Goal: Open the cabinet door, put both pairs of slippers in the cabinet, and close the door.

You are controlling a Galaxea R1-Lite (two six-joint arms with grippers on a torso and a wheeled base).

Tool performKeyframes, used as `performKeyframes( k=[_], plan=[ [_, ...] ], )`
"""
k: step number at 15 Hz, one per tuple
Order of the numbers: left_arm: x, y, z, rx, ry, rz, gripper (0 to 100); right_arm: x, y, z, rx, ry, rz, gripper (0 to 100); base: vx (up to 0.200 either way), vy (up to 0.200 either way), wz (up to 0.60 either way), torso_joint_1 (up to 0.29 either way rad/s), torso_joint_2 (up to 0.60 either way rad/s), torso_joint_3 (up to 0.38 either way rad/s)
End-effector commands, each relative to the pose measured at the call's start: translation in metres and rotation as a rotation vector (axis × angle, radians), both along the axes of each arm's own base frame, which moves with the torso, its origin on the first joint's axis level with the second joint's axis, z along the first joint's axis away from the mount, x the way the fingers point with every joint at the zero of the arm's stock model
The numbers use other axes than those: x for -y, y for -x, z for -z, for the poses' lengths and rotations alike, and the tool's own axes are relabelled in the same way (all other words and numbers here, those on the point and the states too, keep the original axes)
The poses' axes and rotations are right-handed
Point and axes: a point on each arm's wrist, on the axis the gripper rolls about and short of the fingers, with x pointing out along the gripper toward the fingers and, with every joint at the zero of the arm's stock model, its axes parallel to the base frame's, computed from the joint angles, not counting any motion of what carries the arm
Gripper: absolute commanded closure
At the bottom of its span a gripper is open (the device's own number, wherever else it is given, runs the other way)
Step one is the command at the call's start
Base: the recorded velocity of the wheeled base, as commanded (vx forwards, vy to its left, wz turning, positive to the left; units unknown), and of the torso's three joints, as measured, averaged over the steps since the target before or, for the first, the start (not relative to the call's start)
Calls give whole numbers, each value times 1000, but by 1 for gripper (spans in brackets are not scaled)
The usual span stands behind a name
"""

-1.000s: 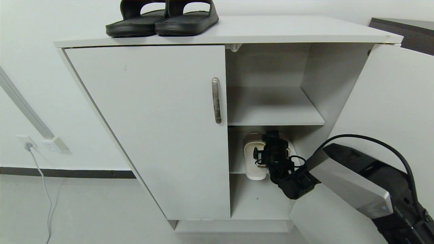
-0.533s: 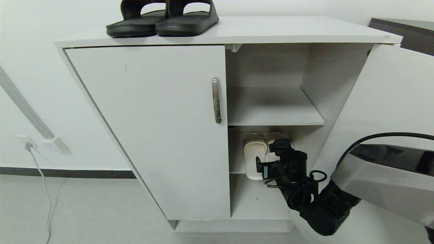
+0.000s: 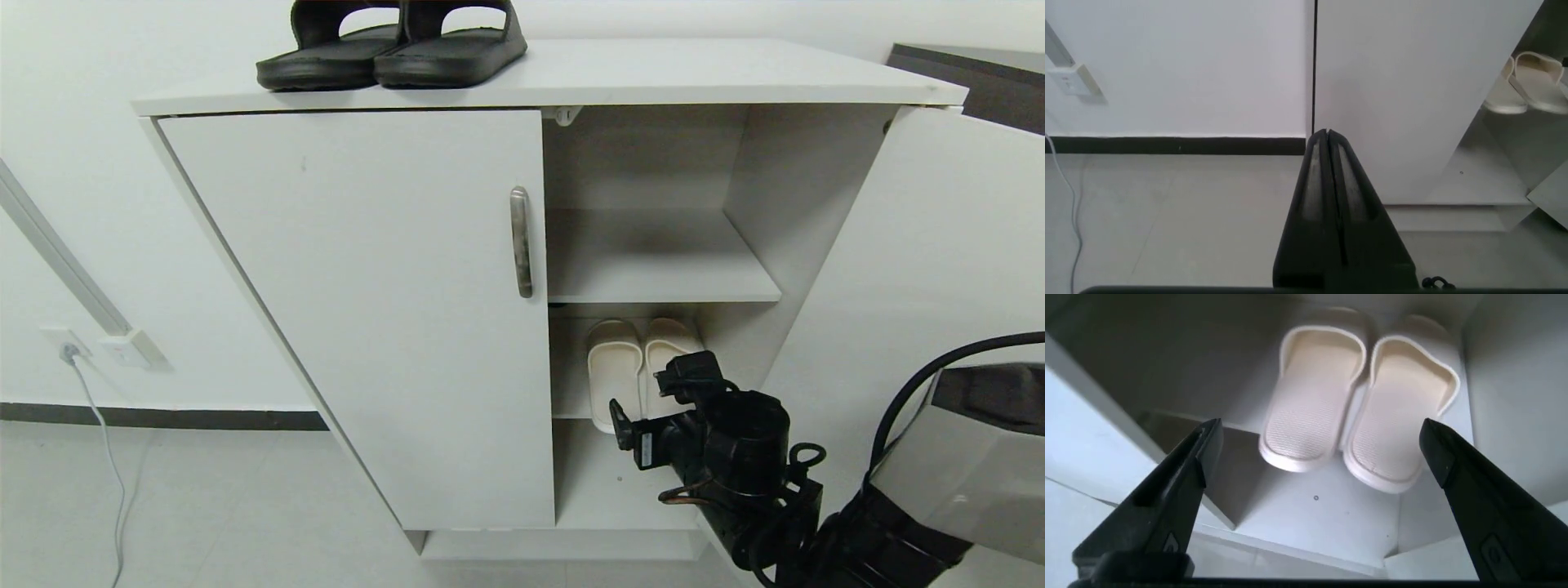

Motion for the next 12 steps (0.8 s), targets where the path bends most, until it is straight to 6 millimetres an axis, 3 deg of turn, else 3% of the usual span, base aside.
performKeyframes(
  k=[1, 6, 12],
  plan=[
    [0, 0, 0, -1, 1, 0, 100, -2, 2, -3, 6, -6, -10, 0, -200, 0, 0, 2, 2, -2],
    [0, 0, 0, -2, 0, -1, 100, -6, 6, -3, 12, 12, -29, 0, -200, 0, 0, 1, 4, 2],
    [0, 0, 0, -2, 0, 2, 100, -6, 7, 0, 7, 9, -48, 0, 0, 0, 0, 0, 0, 0]
  ],
)
